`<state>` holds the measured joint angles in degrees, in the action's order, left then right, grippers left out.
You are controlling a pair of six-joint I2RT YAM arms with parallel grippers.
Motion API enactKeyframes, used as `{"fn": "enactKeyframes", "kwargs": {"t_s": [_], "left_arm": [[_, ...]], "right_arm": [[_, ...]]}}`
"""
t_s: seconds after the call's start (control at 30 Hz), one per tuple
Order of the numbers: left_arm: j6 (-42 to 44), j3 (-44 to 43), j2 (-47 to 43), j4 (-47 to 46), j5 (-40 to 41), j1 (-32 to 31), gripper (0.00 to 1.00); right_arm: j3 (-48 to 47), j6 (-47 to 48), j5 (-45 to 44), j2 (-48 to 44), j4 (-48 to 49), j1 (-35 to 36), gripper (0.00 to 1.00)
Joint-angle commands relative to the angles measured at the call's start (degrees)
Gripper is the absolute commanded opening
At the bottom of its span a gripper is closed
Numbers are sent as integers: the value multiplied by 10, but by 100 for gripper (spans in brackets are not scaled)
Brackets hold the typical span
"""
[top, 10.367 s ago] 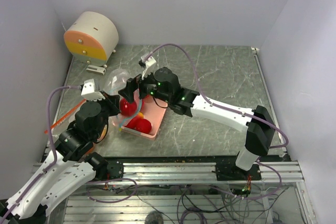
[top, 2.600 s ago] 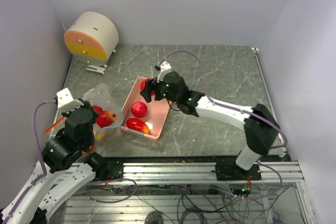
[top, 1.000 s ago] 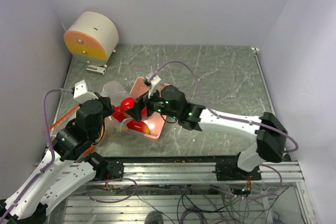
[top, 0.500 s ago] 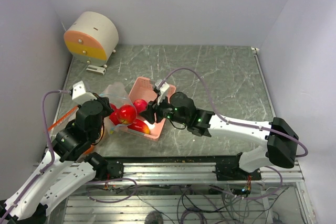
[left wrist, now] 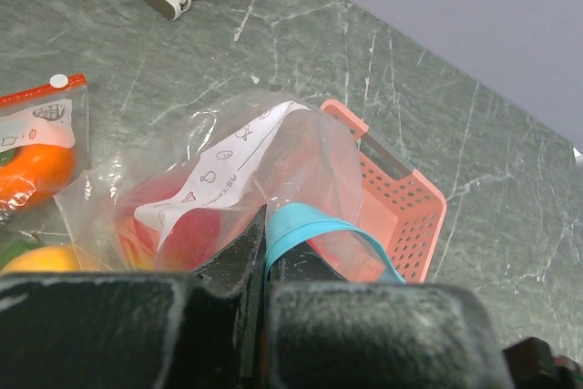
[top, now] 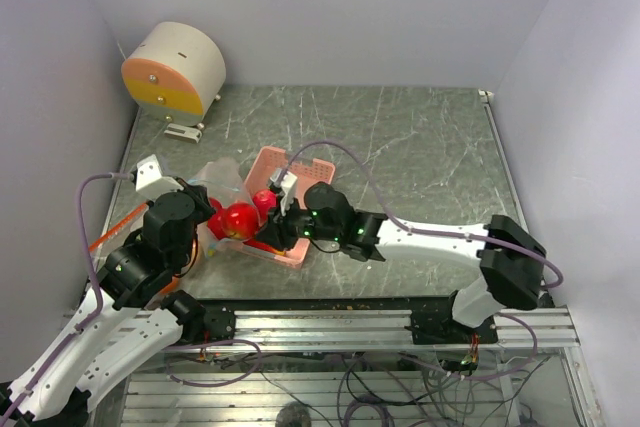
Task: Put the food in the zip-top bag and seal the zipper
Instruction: Adjust the zipper food storage bag at the center of the board.
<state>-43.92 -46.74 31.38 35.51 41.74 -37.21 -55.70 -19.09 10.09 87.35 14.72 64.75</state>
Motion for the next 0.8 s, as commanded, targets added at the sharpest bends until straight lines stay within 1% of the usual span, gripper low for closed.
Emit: {"fn": "enactKeyframes", "kwargs": {"t_s": [0.0, 0.17, 0.3, 0.5, 0.63, 0.77], "left_arm": [[-10, -8, -3, -11, -9, 2, 7], [-13, -3, 1, -25, -37, 1, 7], [-16, -4, 5, -16, -42, 1, 7], [-14, -2, -2, -15, -39, 1, 7], [-9, 3, 1, -18, -30, 1, 7], [-4, 5, 8, -18, -6, 1, 7]], "right_arm": [[-41, -9, 4, 40, 57, 5, 25], [-77, 2, -52, 76, 120, 5, 25], [-110, 15, -93, 103, 152, 5, 25], [-156, 37, -136, 145, 119, 5, 23], [-124, 39, -140, 122, 115, 5, 23], [-71, 45, -116, 49, 119, 5, 23]]}}
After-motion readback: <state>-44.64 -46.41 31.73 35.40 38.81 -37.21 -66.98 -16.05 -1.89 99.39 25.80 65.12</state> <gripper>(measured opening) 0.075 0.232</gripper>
